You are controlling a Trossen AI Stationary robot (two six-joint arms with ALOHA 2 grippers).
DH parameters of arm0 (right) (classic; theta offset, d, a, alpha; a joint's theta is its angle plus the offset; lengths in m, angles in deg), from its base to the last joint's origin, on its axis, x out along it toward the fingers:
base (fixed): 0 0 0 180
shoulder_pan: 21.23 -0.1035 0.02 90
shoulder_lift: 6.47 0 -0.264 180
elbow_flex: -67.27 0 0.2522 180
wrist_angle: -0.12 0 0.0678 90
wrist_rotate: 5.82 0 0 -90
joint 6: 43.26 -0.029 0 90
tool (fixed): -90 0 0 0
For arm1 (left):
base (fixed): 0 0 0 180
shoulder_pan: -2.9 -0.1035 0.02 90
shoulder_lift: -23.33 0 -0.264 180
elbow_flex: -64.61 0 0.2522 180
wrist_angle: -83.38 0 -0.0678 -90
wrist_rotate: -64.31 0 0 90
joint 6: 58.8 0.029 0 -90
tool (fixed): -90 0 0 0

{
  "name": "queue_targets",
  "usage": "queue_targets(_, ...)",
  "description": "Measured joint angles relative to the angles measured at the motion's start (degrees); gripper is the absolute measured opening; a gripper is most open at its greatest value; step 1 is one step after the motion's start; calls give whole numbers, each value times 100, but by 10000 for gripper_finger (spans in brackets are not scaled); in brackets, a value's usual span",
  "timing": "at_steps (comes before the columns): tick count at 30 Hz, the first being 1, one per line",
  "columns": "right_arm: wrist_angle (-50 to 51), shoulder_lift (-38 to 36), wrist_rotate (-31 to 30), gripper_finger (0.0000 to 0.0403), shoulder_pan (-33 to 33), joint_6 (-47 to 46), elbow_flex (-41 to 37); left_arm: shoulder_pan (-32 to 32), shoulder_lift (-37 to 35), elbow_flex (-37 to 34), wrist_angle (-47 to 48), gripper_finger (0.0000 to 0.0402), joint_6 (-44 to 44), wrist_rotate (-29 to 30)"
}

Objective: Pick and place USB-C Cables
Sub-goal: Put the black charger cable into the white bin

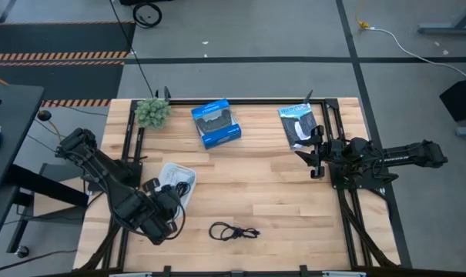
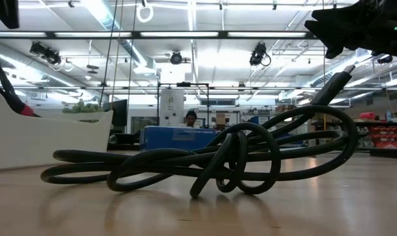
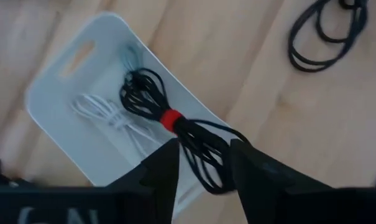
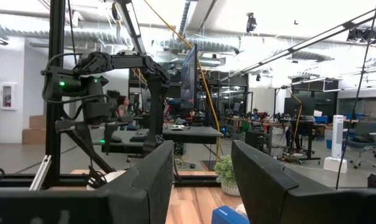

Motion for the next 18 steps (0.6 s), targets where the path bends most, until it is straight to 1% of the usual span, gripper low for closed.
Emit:
queue_targets(5,-1,0,0,169,-1,0,1,3,0,0,-381,153,-234,-442)
queue_targets(9,0,0,-1,169,0,-1,2,2,53,5,-718,145,-314,-530)
queue_targets(14,0,-1,1,169,-2,0,1,-2,561,4,-588,145,-74,-664)
queue_targets(18,0,0,1,169,-1,0,2,-39,946,2,-458,161,175,-725)
